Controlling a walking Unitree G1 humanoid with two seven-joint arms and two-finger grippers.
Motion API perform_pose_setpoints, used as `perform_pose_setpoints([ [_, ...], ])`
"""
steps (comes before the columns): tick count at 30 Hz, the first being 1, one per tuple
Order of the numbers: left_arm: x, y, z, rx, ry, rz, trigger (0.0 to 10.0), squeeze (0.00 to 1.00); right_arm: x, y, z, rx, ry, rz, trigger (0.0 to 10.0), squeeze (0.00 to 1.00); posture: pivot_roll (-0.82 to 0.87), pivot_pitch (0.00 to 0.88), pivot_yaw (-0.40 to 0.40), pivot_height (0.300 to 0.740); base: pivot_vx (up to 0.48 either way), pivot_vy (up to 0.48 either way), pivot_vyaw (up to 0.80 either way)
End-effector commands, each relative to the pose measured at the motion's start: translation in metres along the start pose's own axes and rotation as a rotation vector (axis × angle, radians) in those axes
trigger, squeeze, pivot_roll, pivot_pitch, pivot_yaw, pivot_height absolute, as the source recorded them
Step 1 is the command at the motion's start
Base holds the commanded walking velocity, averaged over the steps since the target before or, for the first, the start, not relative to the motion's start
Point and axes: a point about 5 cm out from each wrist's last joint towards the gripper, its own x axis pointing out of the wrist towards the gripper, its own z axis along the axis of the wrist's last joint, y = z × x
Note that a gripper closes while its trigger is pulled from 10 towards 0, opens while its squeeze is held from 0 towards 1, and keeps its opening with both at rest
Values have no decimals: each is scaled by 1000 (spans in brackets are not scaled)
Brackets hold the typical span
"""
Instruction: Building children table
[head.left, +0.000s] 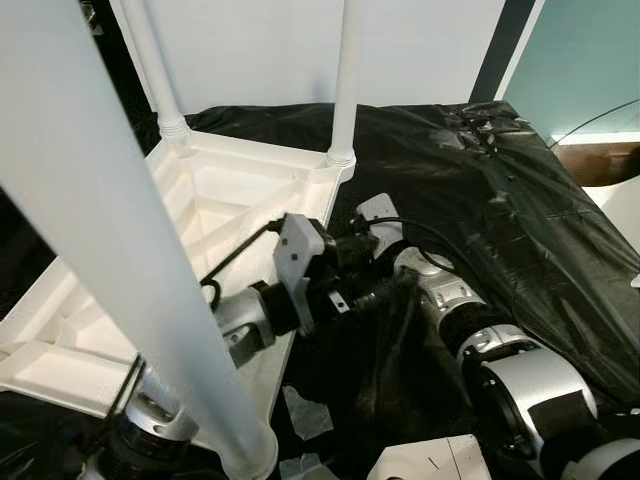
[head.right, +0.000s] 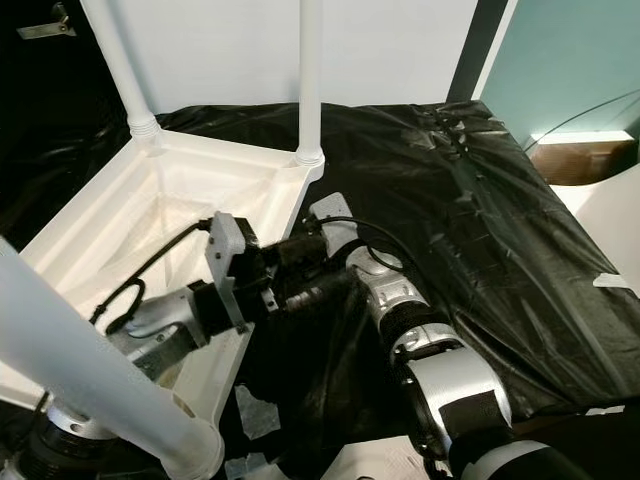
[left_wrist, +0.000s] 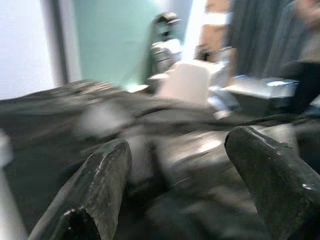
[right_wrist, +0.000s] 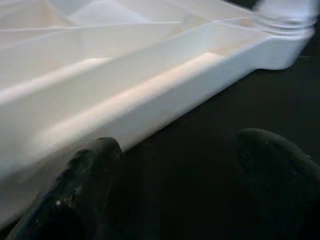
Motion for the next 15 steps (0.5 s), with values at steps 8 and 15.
perform_pose_setpoints([
  [8,-61,32,-4,82,177,47,10000,0,-28,-17,-28,51,1,18,10000,0,188,73,-38,740,0,0,0],
  [15,-97,52,-7,119,306,95,10000,0,-37,-13,-26,72,-60,121,10000,0,184,67,-39,740,0,0,0],
])
